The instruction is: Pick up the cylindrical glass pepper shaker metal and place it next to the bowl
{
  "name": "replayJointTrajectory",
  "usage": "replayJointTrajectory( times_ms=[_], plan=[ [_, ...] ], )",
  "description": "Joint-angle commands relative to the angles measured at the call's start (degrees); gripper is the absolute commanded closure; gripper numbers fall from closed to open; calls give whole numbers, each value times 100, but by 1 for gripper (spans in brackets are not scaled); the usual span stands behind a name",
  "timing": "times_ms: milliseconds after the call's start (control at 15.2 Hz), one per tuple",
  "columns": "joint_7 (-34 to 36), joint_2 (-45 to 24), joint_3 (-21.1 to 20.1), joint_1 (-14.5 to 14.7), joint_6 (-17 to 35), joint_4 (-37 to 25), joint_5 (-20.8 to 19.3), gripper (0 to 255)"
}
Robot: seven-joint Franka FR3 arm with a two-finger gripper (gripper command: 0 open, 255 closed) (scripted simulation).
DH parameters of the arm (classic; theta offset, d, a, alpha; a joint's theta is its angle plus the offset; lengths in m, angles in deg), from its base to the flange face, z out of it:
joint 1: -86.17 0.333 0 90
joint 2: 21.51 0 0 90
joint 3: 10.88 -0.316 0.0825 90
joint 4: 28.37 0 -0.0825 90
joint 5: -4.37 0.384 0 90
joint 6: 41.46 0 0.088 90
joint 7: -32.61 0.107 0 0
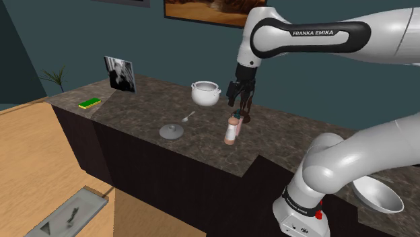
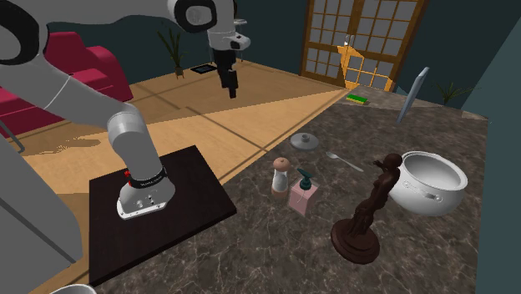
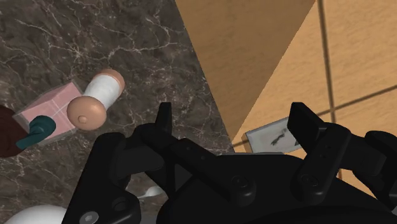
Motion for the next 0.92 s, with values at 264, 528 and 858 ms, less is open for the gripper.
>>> replayJointTrajectory(
  times_ms=[264, 528, 858],
  plan=[
    [-701, -919, 525, -170, 784, 35, -268, 0],
    [-1147, -1623, 840, -257, 1231, -115, -353, 0],
    [-1727, -2604, 1195, -351, 1727, -464, -328, 0]
  ],
)
